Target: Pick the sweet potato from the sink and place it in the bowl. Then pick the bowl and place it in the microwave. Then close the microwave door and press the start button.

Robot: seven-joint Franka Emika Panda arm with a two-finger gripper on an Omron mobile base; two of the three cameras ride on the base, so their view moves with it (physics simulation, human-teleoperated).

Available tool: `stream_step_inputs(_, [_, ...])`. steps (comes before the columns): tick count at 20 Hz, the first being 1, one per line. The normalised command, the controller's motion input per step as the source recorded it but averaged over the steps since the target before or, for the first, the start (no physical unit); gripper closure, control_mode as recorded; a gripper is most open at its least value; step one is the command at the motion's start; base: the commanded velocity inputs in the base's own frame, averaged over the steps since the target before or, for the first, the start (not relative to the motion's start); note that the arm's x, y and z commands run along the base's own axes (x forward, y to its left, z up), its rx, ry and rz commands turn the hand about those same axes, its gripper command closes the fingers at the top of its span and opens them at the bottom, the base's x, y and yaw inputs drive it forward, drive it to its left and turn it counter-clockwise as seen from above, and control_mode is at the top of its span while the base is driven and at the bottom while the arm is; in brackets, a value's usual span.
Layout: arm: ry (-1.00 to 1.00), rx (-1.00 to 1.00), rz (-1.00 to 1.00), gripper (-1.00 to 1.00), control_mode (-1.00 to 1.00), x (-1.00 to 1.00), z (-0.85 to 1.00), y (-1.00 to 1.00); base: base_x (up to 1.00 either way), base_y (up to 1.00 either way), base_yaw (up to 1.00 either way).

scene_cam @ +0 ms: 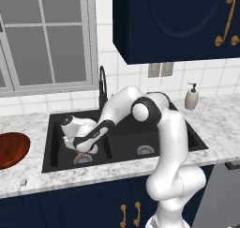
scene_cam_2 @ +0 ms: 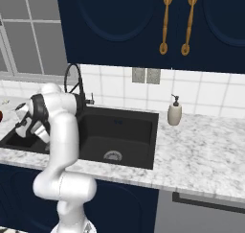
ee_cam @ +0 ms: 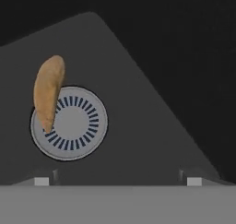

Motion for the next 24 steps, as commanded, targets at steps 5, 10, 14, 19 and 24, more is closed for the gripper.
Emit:
stream_step_inputs(5, [0.0, 0.0, -0.04, -1.0, -1.0, 0.34, -0.37, 0.01, 0.0, 0.0, 0.0])
stream_step_inputs(10, [0.0, 0.0, 0.0, -1.0, -1.0, 0.07, -0.36, -0.2, 0.0, 0.0, 0.0])
stream_step_inputs(14, [0.0, 0.0, 0.0, -1.0, -1.0, 0.34, -0.33, -0.27, 0.0, 0.0, 0.0])
stream_step_inputs(19, [0.07, -0.01, 0.0, -1.0, -1.0, 0.69, -0.47, -0.02, 0.0, 0.0, 0.0])
stream_step_inputs(24, [0.05, 0.0, 0.0, -1.0, -1.0, 0.53, -0.1, 0.05, 0.0, 0.0, 0.0])
